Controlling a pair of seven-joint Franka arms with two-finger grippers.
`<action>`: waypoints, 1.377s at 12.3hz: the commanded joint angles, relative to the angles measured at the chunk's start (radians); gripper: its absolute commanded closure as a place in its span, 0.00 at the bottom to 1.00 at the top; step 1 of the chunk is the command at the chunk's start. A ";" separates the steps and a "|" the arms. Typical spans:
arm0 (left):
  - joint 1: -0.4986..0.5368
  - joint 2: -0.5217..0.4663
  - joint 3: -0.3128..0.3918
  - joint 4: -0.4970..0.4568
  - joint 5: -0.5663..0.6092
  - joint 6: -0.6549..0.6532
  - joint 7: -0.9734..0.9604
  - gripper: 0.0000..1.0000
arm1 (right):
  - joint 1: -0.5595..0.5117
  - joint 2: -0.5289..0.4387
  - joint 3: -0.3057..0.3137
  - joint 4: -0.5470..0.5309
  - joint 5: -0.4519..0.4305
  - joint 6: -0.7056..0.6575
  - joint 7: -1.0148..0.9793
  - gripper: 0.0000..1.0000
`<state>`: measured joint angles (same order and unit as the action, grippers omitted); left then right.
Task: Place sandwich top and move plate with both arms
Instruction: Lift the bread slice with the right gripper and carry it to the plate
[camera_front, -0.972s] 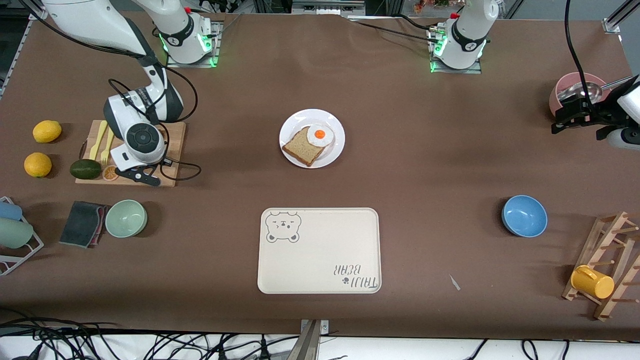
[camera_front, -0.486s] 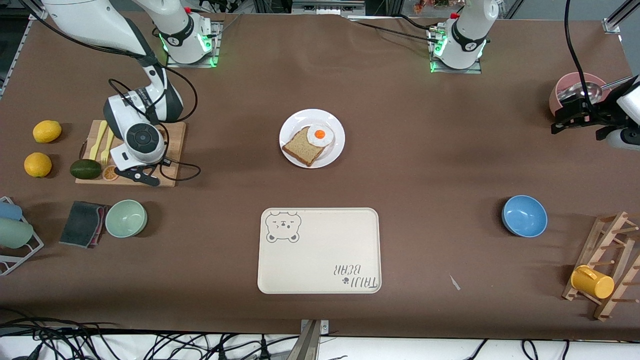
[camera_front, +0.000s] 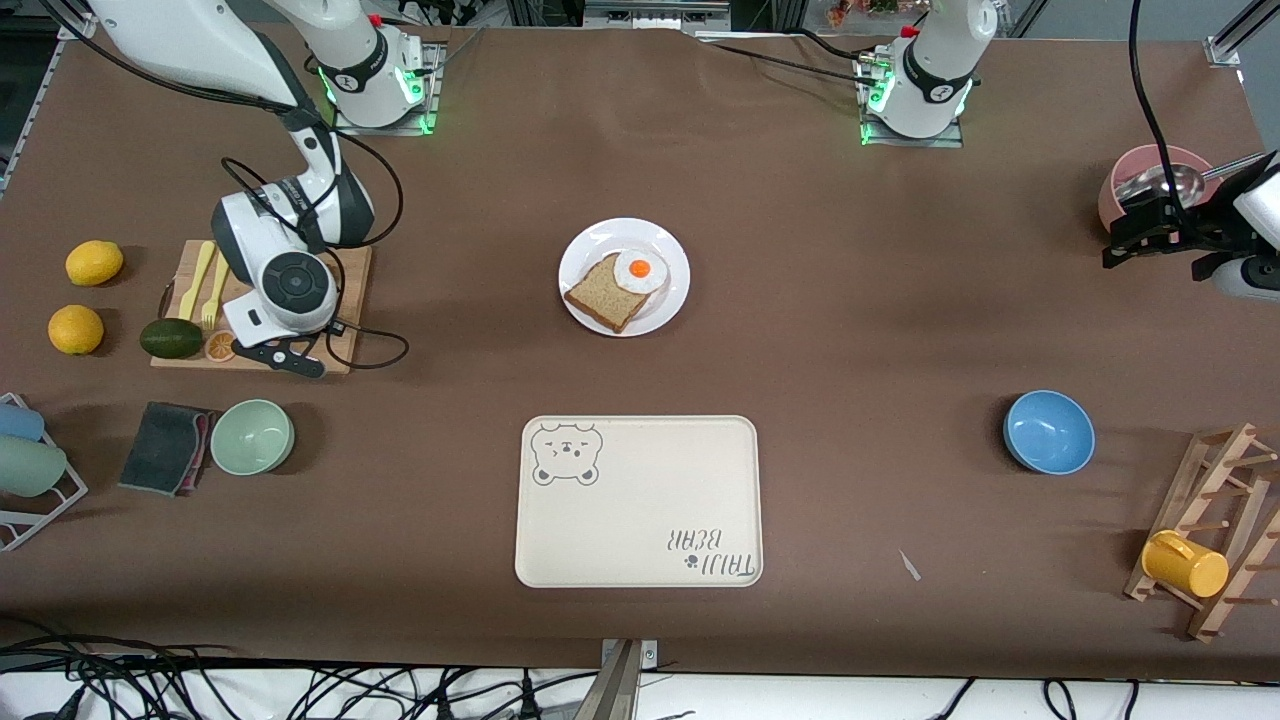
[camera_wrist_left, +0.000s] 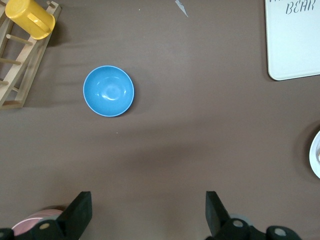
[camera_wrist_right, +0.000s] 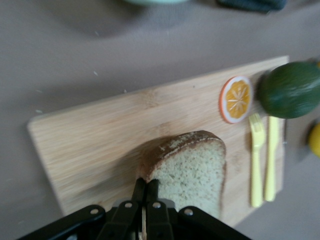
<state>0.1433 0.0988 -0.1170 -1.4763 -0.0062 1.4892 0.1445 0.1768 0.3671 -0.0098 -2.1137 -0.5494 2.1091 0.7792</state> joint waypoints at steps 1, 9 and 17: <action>0.001 0.004 0.002 0.014 0.026 -0.004 0.013 0.00 | 0.001 -0.007 0.068 0.093 0.008 -0.124 -0.009 1.00; -0.001 0.018 0.000 0.004 0.022 -0.004 0.006 0.00 | 0.197 0.110 0.154 0.518 0.354 -0.469 0.128 1.00; -0.004 0.010 -0.003 0.010 0.029 0.000 -0.014 0.00 | 0.421 0.297 0.156 0.784 0.594 -0.425 0.596 1.00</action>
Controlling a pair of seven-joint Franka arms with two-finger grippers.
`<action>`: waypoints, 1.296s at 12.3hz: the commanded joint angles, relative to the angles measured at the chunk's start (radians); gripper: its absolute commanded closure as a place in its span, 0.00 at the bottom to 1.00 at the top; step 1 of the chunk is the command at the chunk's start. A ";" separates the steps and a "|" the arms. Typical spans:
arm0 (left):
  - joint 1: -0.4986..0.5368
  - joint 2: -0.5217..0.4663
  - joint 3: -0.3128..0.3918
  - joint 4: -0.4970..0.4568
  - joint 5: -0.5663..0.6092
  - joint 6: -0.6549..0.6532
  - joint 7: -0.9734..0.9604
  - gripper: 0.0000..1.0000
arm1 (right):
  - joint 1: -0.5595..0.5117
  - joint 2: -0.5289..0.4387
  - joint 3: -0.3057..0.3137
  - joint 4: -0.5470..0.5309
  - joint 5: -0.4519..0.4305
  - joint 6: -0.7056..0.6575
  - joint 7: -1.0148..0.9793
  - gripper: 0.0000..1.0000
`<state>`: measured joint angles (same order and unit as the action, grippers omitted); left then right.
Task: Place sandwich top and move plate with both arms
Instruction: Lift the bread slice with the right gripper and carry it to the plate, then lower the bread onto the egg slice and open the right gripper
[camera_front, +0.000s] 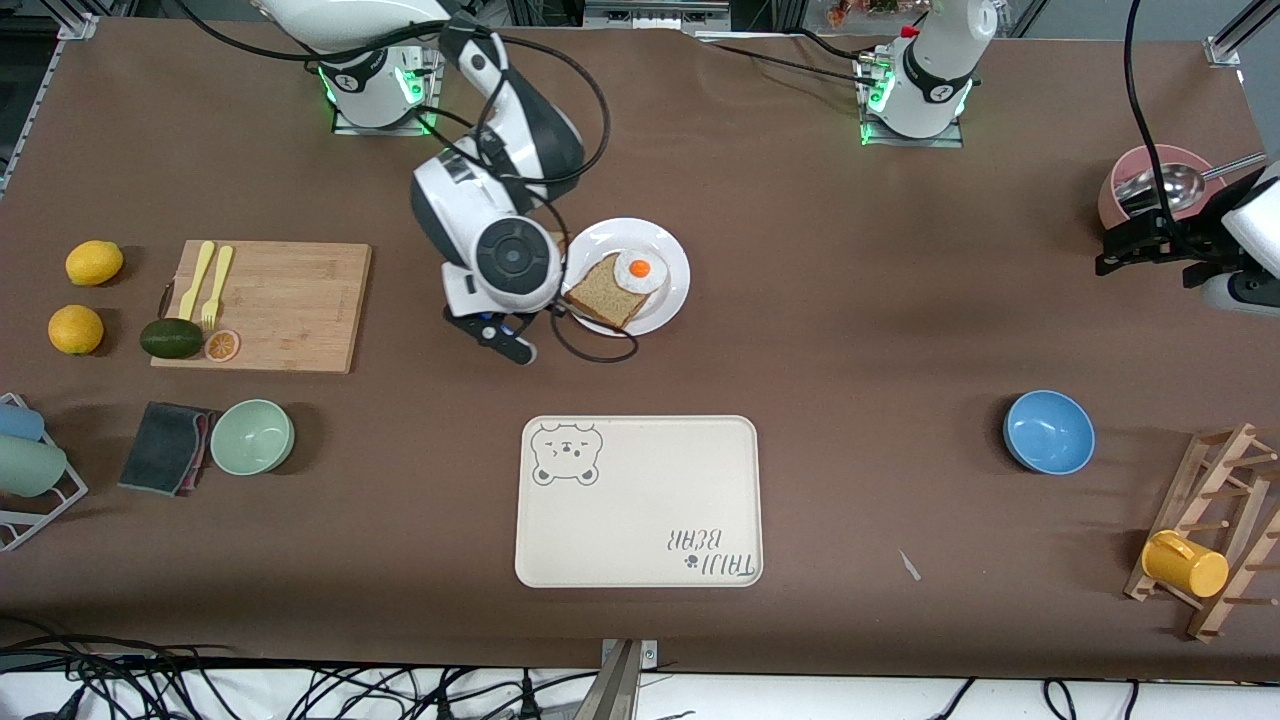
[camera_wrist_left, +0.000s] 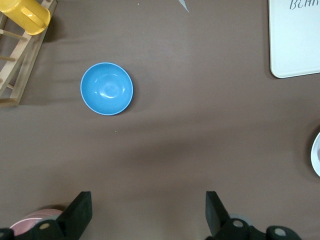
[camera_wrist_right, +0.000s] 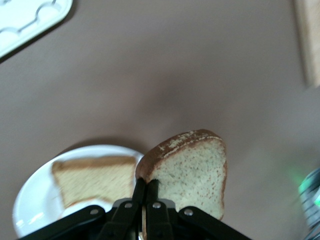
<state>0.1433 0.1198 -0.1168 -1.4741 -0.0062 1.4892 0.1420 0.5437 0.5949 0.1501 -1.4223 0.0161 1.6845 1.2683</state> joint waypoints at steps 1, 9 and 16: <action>-0.004 -0.015 -0.003 0.006 0.049 0.009 -0.051 0.00 | 0.073 0.089 -0.004 0.103 0.028 0.012 0.138 1.00; -0.004 -0.011 -0.034 0.011 0.088 0.013 -0.068 0.02 | 0.170 0.178 -0.009 0.105 -0.017 0.093 0.227 1.00; -0.001 -0.005 -0.034 0.014 0.083 0.013 -0.056 0.03 | 0.170 0.203 -0.012 0.105 -0.021 0.190 0.233 1.00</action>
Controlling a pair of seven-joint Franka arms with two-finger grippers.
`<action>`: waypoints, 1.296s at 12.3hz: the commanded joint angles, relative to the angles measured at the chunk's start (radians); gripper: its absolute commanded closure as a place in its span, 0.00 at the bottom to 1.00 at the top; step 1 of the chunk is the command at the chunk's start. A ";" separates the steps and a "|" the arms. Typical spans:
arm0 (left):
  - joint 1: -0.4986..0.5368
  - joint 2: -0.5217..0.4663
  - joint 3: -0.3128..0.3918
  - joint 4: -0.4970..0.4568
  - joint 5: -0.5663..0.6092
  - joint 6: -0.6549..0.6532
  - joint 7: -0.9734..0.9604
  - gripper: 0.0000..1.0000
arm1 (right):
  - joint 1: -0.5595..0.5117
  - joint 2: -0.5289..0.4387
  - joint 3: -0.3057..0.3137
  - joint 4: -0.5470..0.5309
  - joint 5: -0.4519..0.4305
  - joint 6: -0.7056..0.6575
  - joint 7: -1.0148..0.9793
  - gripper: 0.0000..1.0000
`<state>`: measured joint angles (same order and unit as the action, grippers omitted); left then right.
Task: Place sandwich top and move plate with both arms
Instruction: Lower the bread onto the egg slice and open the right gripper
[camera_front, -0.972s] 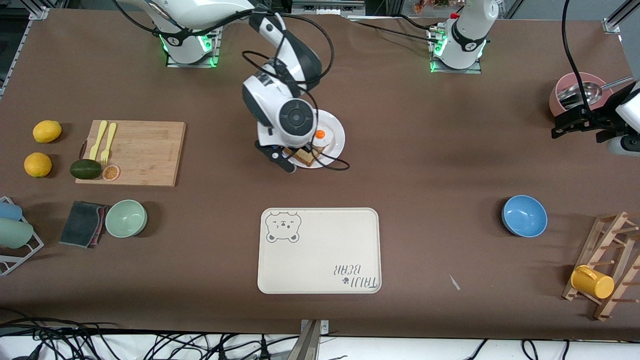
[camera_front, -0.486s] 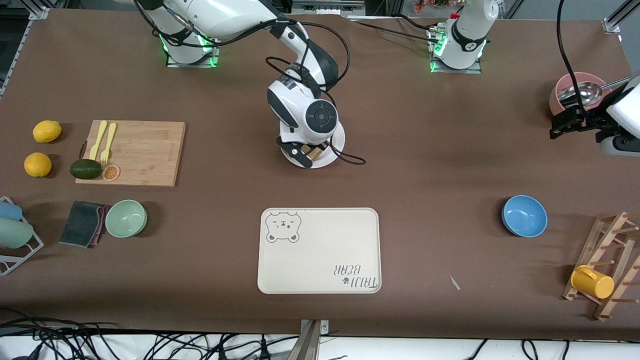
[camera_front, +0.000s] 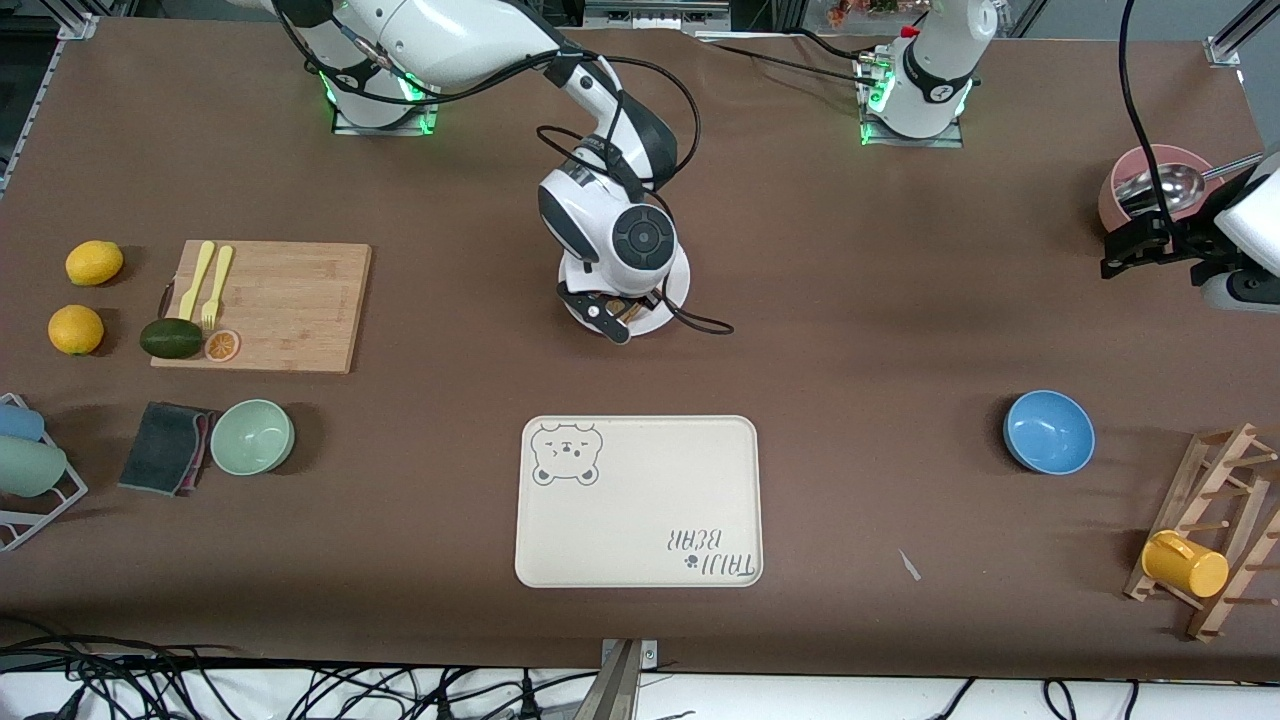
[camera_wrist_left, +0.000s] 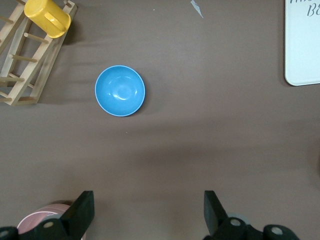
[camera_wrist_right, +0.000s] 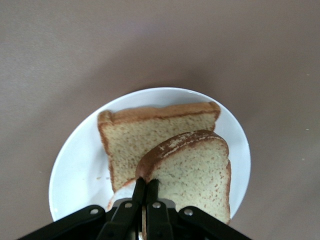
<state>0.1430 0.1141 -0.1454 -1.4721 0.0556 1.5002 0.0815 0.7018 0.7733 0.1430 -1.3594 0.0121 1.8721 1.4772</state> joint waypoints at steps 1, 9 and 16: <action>-0.002 0.001 -0.005 0.012 0.021 0.002 0.004 0.02 | 0.010 0.024 -0.005 0.042 -0.017 0.002 0.023 1.00; 0.000 0.001 -0.005 0.012 0.020 0.003 0.004 0.01 | 0.001 -0.020 -0.068 0.066 -0.018 -0.053 -0.020 0.14; 0.007 0.053 -0.002 0.010 -0.091 0.011 0.007 0.01 | -0.155 -0.164 -0.135 0.066 -0.017 -0.189 -0.465 0.14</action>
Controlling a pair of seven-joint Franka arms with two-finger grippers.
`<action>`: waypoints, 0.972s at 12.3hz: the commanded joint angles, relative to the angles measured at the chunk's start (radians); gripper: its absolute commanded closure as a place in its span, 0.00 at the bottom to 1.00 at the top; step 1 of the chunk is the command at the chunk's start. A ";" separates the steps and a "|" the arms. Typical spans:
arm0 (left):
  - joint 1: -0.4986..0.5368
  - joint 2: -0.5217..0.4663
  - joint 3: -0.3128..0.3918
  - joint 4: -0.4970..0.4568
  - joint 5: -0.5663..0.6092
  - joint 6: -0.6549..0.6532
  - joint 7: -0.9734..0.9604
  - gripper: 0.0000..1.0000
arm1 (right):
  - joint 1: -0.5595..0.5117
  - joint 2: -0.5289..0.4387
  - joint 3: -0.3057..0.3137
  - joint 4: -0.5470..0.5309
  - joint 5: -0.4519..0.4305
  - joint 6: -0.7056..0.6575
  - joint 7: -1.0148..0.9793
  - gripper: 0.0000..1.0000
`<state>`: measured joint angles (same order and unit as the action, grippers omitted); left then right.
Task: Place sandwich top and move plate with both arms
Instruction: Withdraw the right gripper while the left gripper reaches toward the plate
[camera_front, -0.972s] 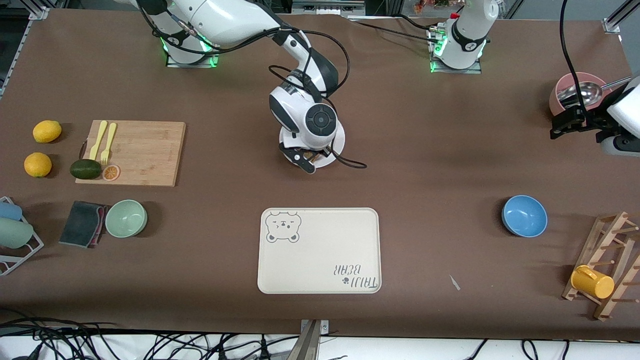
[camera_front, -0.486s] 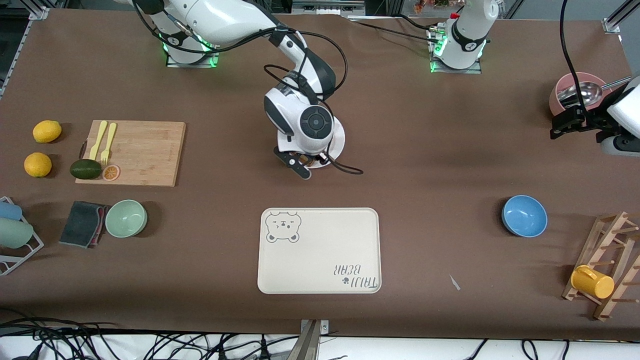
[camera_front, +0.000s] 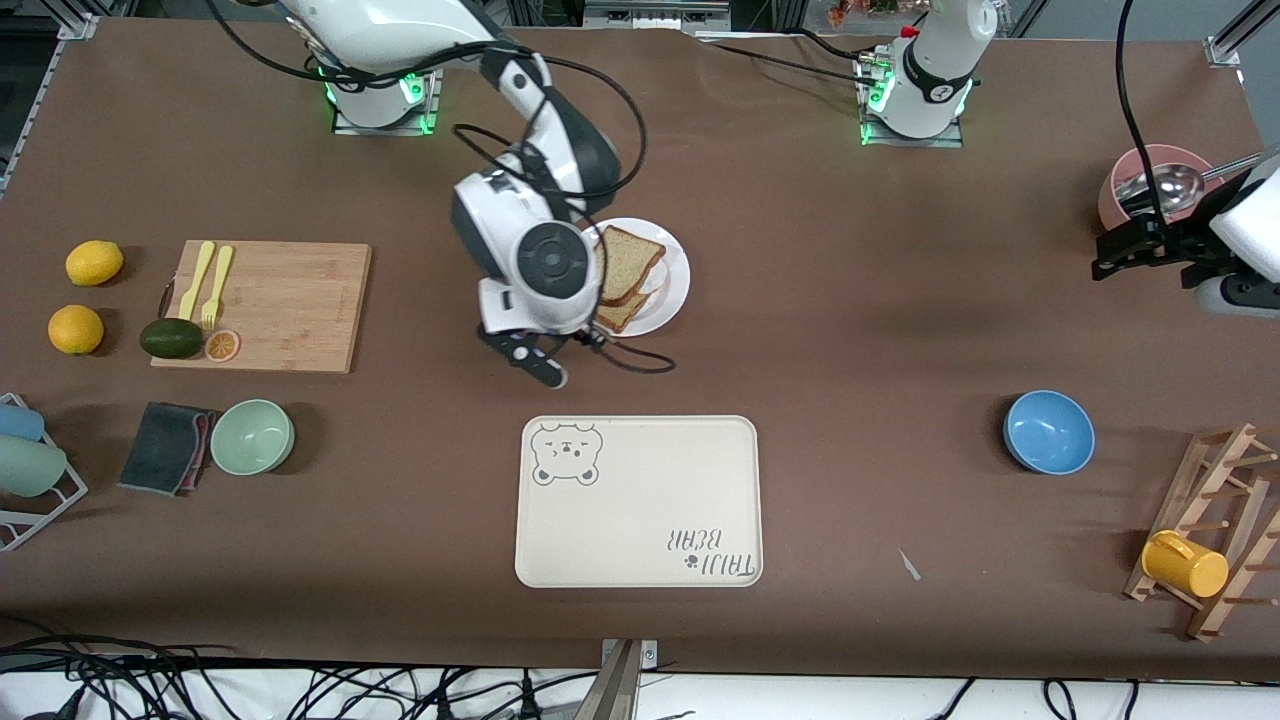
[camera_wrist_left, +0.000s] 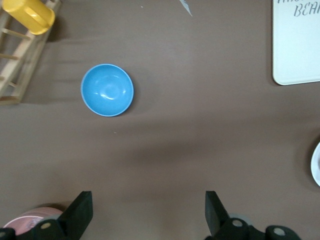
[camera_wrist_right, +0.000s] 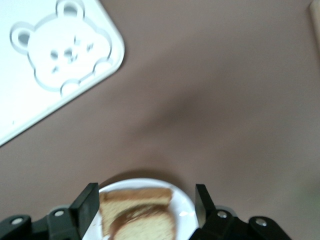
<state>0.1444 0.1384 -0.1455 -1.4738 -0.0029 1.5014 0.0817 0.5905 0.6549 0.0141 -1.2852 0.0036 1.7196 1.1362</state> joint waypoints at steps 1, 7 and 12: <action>0.004 0.029 -0.003 0.013 -0.032 0.042 -0.002 0.01 | -0.064 -0.064 -0.022 -0.011 -0.007 -0.044 -0.212 0.14; 0.008 0.107 0.003 0.015 -0.166 0.077 0.009 0.05 | -0.074 -0.170 -0.259 -0.042 0.006 -0.162 -0.789 0.15; -0.012 0.190 -0.022 0.015 -0.282 0.132 0.010 0.00 | -0.074 -0.277 -0.477 -0.127 0.076 -0.183 -1.212 0.15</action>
<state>0.1423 0.2978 -0.1508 -1.4746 -0.2468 1.6092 0.0836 0.5091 0.4463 -0.3913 -1.3331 0.0268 1.5361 0.0540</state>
